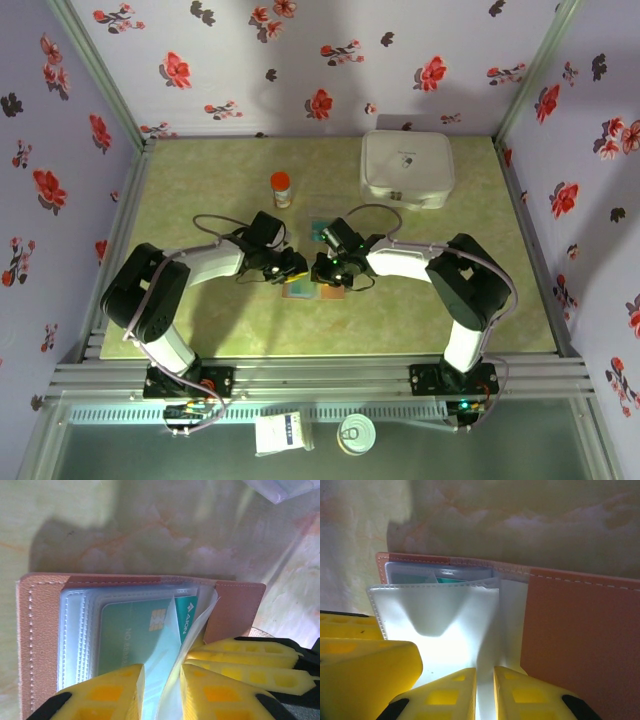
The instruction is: Take the credit cards out of the card holder
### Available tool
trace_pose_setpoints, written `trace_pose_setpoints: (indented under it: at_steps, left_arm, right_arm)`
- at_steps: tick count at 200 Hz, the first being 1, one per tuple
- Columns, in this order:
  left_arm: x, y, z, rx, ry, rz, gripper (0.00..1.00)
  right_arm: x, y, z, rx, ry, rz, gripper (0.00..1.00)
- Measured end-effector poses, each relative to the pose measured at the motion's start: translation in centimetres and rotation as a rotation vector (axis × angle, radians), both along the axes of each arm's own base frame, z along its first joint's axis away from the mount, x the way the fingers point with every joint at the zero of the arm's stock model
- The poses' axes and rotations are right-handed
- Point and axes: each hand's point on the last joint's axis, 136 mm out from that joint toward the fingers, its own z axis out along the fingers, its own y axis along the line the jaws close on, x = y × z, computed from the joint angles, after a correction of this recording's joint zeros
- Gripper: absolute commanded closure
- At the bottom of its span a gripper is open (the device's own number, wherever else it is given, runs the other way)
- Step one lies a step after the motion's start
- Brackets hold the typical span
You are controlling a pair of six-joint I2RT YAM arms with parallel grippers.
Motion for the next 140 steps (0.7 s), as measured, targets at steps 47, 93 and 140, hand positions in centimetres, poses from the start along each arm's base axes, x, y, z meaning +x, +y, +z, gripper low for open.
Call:
trace_pose_setpoints:
  at_steps: [47, 93, 140]
  left_arm:
    - [0.2, -0.4, 0.4, -0.025, -0.004, 0.0, 0.75]
    - [0.1, -1.1, 1.0, -0.045, -0.003, -0.012, 0.72]
    - [0.2, -3.5, 3.0, -0.089, -0.041, -0.061, 0.68]
  right_arm:
    - [0.3, -0.2, 1.7, 0.018, -0.03, -0.009, 0.81]
    - [0.9, -1.4, 3.4, 0.016, -0.066, -0.042, 0.81]
    - [1.7, -4.4, 5.8, -0.002, -0.126, -0.112, 0.8]
